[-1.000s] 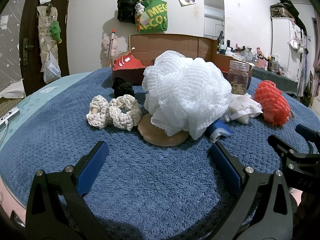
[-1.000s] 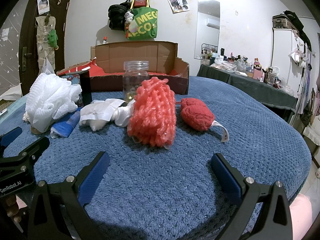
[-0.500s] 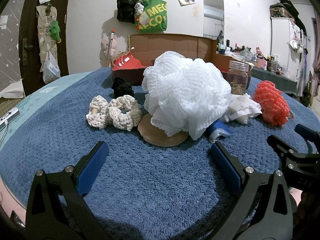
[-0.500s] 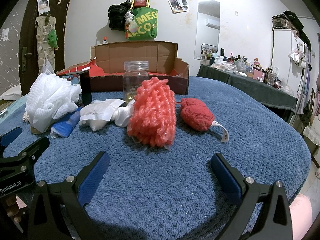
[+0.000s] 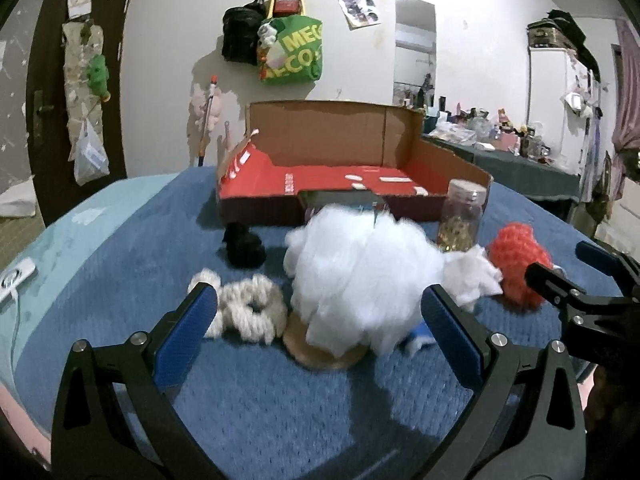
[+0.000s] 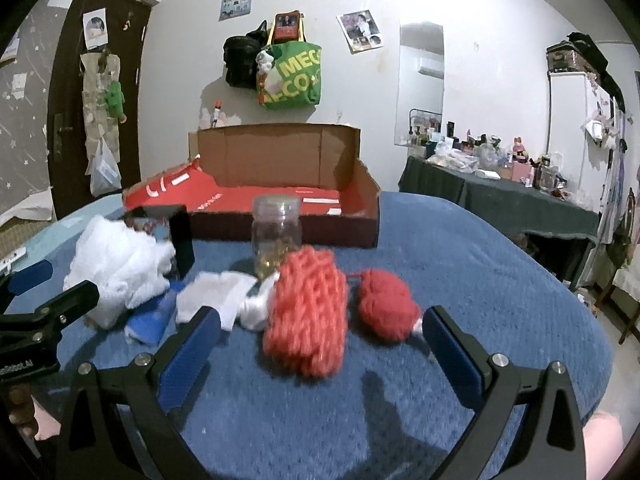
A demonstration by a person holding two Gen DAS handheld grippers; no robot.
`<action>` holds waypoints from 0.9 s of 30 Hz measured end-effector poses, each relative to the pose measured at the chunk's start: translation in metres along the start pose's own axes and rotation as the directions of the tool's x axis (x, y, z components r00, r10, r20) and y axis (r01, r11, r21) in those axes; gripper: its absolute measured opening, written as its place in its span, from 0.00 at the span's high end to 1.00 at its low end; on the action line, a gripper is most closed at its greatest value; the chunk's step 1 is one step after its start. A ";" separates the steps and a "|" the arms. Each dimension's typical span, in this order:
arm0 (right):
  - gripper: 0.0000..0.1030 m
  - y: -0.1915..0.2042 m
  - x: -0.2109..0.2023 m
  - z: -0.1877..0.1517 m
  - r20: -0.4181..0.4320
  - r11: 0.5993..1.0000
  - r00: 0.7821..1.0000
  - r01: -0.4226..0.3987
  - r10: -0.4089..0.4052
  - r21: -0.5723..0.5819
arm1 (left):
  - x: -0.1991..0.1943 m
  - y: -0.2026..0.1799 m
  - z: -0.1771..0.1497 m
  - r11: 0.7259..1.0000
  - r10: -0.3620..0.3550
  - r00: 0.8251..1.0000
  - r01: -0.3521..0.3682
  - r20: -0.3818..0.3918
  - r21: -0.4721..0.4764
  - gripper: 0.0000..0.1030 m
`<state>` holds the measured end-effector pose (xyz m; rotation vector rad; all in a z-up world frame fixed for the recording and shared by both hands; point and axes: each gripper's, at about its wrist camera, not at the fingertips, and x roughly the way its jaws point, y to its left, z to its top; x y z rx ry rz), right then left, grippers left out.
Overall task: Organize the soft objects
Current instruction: 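Grasp the coral mesh scrubber with the right tool while the left tool grasps the white bath puff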
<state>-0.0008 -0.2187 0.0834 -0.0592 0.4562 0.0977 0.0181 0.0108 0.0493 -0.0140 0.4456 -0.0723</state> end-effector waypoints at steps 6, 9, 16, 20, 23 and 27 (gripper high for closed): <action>0.00 -0.002 0.011 0.008 -0.013 0.999 0.999 -0.049 0.049 -0.001 | 0.007 -0.002 0.012 0.999 -0.027 1.000 0.027 0.006 0.034 0.00; 0.04 0.001 0.016 0.011 -0.018 0.998 0.998 -0.059 0.058 -0.011 | 0.017 -0.006 0.016 0.997 -0.056 0.998 0.057 -0.023 0.047 0.00; 0.53 0.002 0.037 0.007 -0.088 0.993 0.990 -0.113 0.111 -0.016 | 0.035 -0.019 0.011 0.987 -0.124 0.987 0.134 -0.107 0.094 0.26; 0.58 -0.001 0.036 0.003 -0.084 0.990 0.986 -0.142 0.141 -0.002 | 0.032 -0.024 0.007 0.985 -0.122 0.988 0.132 -0.092 0.115 0.40; 0.60 0.001 0.030 0.003 -0.067 0.988 0.986 -0.156 0.155 -0.008 | 0.028 -0.022 0.009 0.985 -0.126 0.989 0.134 -0.077 0.104 0.44; 0.61 0.006 0.021 0.007 -0.034 0.987 0.986 -0.161 0.161 -0.023 | 0.024 -0.019 0.012 0.985 -0.133 0.988 0.140 -0.073 0.096 0.49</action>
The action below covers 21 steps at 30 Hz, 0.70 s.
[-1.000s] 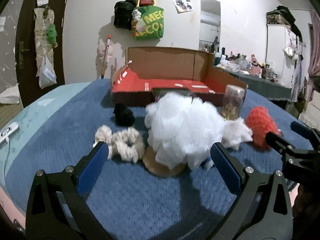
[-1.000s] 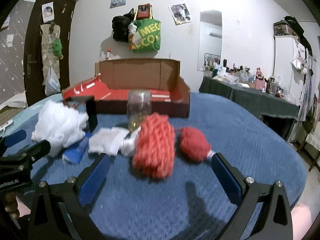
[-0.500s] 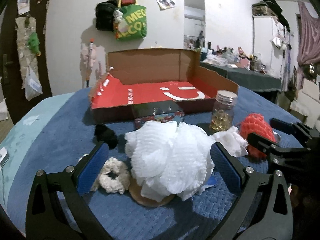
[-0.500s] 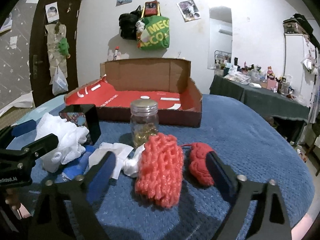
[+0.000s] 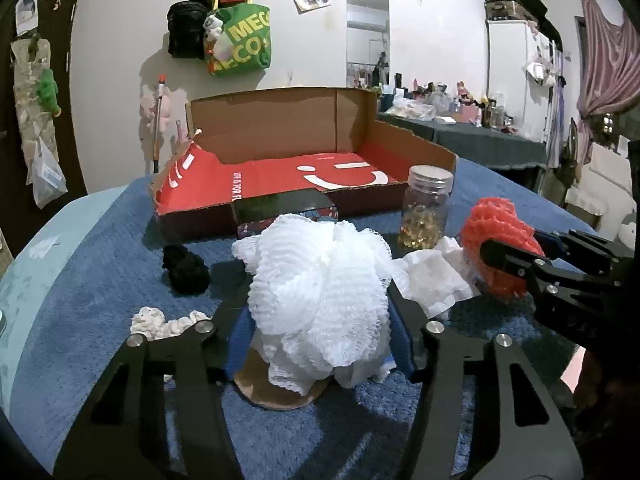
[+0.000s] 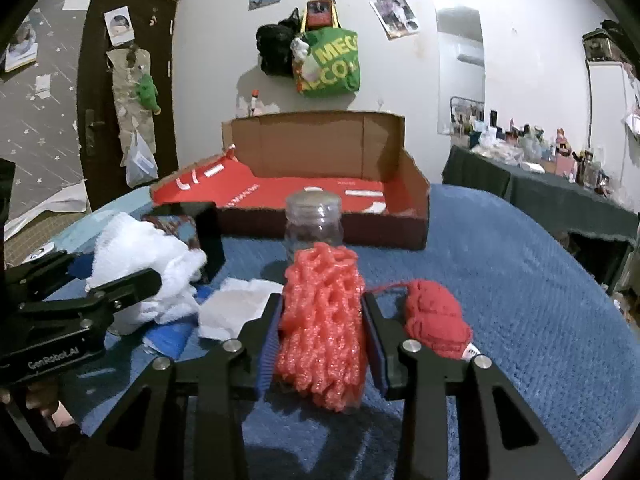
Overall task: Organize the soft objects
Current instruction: 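Grasp the coral mesh scrubber with the right tool while the left tool grasps the white bath puff, then carry the scrubber and puff into the red-lined box and open both tools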
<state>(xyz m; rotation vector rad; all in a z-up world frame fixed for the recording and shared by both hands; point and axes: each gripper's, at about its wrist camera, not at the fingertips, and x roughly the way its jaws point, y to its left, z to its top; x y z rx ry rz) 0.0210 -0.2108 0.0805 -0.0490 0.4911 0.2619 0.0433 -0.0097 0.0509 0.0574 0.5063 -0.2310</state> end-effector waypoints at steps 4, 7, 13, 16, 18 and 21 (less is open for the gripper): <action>0.61 0.004 -0.006 0.005 0.019 1.000 1.000 -0.018 0.018 -0.001 | -0.006 0.001 0.003 1.000 -0.009 1.000 0.009 0.009 -0.003 0.51; 0.61 0.006 -0.009 0.008 0.029 1.000 0.999 -0.027 0.027 -0.001 | -0.012 0.001 0.005 1.000 -0.016 1.000 0.016 0.023 -0.003 0.52; 0.61 0.007 -0.015 0.016 0.050 0.999 0.998 -0.035 0.035 0.002 | -0.025 0.001 0.012 1.000 -0.016 0.998 0.016 0.060 0.003 0.53; 0.61 0.007 -0.018 0.024 0.065 0.999 0.997 -0.038 0.038 0.000 | -0.031 0.003 0.022 1.000 -0.017 0.996 0.016 0.083 0.005 0.53; 0.61 0.007 -0.019 0.030 0.076 0.999 0.996 -0.041 0.041 -0.003 | -0.033 0.004 0.028 1.000 -0.016 0.995 0.015 0.095 0.009 0.53; 0.61 0.007 -0.021 0.039 0.094 0.999 0.995 -0.037 0.038 -0.008 | -0.037 0.007 0.037 1.000 -0.012 0.993 0.011 0.120 0.010 0.53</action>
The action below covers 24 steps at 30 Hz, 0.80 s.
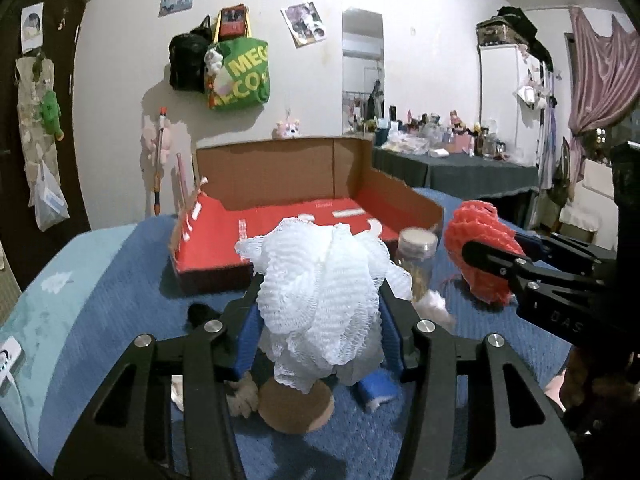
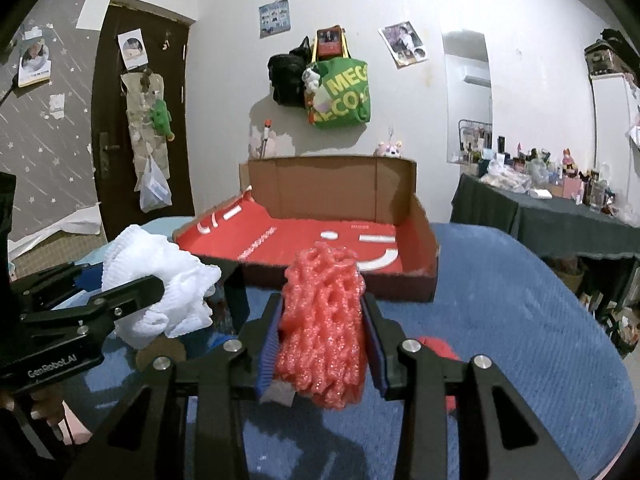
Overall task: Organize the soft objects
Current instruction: 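Carry the scrubber and puff into the red-lined box and open both tools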
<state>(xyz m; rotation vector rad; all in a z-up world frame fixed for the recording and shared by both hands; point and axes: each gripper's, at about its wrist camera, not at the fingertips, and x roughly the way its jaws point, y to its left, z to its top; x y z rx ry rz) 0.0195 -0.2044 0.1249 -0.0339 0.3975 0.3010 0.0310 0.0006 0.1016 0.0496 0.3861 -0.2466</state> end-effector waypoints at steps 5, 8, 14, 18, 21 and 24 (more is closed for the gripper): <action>0.61 -0.002 0.002 0.019 0.028 1.000 1.000 -0.002 0.002 -0.005 | -0.001 0.007 0.018 1.000 0.011 0.999 -0.011 0.034 -0.004 0.53; 0.61 -0.004 0.007 0.029 0.039 1.000 0.999 -0.006 0.006 -0.008 | 0.000 0.010 0.026 1.000 0.014 0.999 -0.014 0.048 -0.002 0.53; 0.61 -0.009 0.019 0.049 0.045 1.000 0.999 -0.020 0.020 -0.006 | 0.009 0.016 0.046 1.000 0.018 0.997 -0.018 0.073 0.007 0.53; 0.61 -0.014 0.031 0.061 0.041 0.999 0.999 -0.036 0.036 -0.003 | 0.018 0.020 0.056 1.000 0.011 0.998 -0.012 0.065 0.007 0.53; 0.61 -0.019 0.044 0.071 0.024 0.999 0.998 -0.051 0.051 0.003 | 0.033 0.026 0.066 1.000 -0.004 0.999 0.004 0.045 0.008 0.53; 0.61 -0.026 0.059 0.080 0.000 0.997 0.997 -0.072 0.072 0.011 | 0.049 0.032 0.077 1.000 -0.012 1.000 0.011 0.020 0.009 0.53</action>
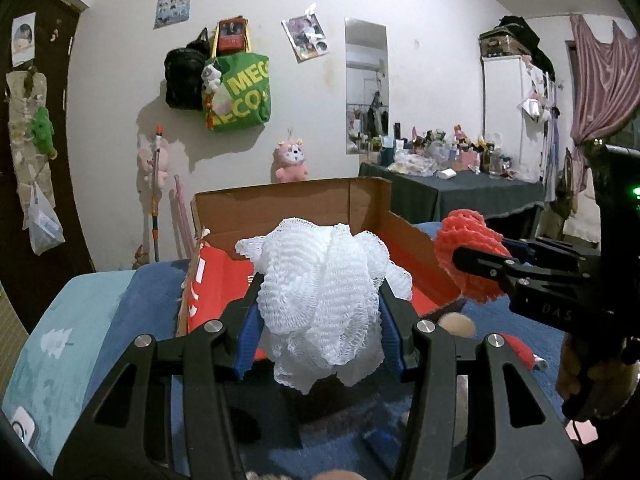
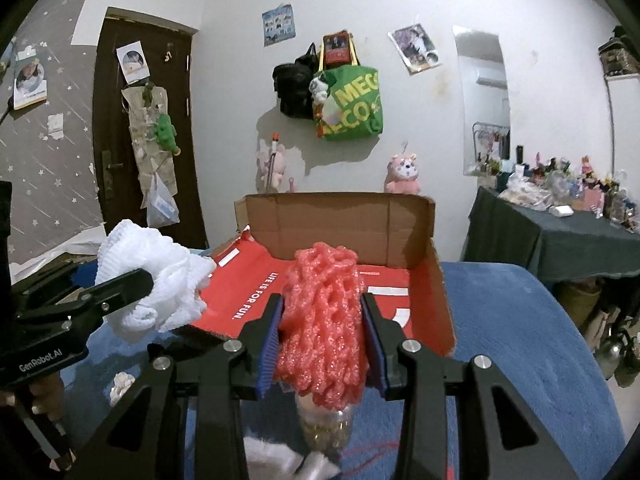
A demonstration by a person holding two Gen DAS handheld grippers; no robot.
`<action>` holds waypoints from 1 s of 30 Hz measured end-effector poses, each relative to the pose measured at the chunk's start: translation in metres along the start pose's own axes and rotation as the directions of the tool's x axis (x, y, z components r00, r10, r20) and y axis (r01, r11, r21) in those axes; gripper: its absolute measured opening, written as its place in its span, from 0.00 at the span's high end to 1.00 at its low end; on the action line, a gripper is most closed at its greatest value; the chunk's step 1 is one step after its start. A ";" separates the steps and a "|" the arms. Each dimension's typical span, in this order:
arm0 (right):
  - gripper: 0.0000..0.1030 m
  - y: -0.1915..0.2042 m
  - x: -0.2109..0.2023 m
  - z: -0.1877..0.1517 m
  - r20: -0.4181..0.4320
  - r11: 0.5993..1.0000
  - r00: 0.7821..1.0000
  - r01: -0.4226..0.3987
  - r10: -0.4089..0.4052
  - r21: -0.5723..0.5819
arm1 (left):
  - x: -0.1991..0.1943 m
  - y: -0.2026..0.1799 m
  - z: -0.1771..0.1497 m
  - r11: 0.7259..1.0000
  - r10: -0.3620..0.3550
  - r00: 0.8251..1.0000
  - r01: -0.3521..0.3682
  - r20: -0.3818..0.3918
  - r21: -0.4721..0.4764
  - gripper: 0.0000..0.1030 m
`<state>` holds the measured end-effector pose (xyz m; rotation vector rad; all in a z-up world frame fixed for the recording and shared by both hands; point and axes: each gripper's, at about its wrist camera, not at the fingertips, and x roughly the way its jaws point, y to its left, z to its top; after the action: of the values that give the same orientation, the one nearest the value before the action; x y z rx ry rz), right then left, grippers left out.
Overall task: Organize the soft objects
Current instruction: 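Carry the scrubber and puff into the red-lined box and open both tools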
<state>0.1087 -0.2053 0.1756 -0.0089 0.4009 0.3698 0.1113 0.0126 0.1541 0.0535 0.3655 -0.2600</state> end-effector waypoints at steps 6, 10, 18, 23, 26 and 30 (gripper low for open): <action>0.60 -0.011 0.036 0.019 -0.074 0.999 0.997 -0.030 0.029 -0.011 | 0.039 0.012 0.018 1.000 -0.028 0.997 0.029 -0.075 0.011 0.53; 0.60 -0.017 0.068 0.035 -0.150 0.999 0.988 -0.051 0.048 -0.018 | 0.068 0.018 0.026 0.999 -0.034 0.990 0.038 -0.137 0.029 0.53; 0.60 -0.036 0.153 0.054 -0.356 0.997 0.931 -0.083 0.081 0.010 | 0.148 0.025 0.037 0.995 -0.026 0.956 0.052 -0.293 0.080 0.53; 0.60 -0.047 0.212 0.055 -0.466 0.998 0.883 -0.050 0.055 0.021 | 0.200 0.031 0.036 0.995 -0.008 0.922 0.045 -0.387 0.087 0.53; 0.60 -0.051 0.239 0.054 -0.514 0.999 0.857 -0.031 0.032 0.010 | 0.224 0.037 0.035 0.996 -0.011 0.903 0.047 -0.430 0.074 0.53; 0.60 -0.054 0.269 0.047 -0.574 1.000 0.819 -0.002 -0.013 -0.025 | 0.248 0.045 0.030 0.998 -0.006 0.880 0.032 -0.474 0.048 0.53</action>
<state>0.3758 -0.1571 0.1122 -0.1501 0.9997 0.3619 0.3566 -0.0071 0.0935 0.1692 0.8503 -0.2749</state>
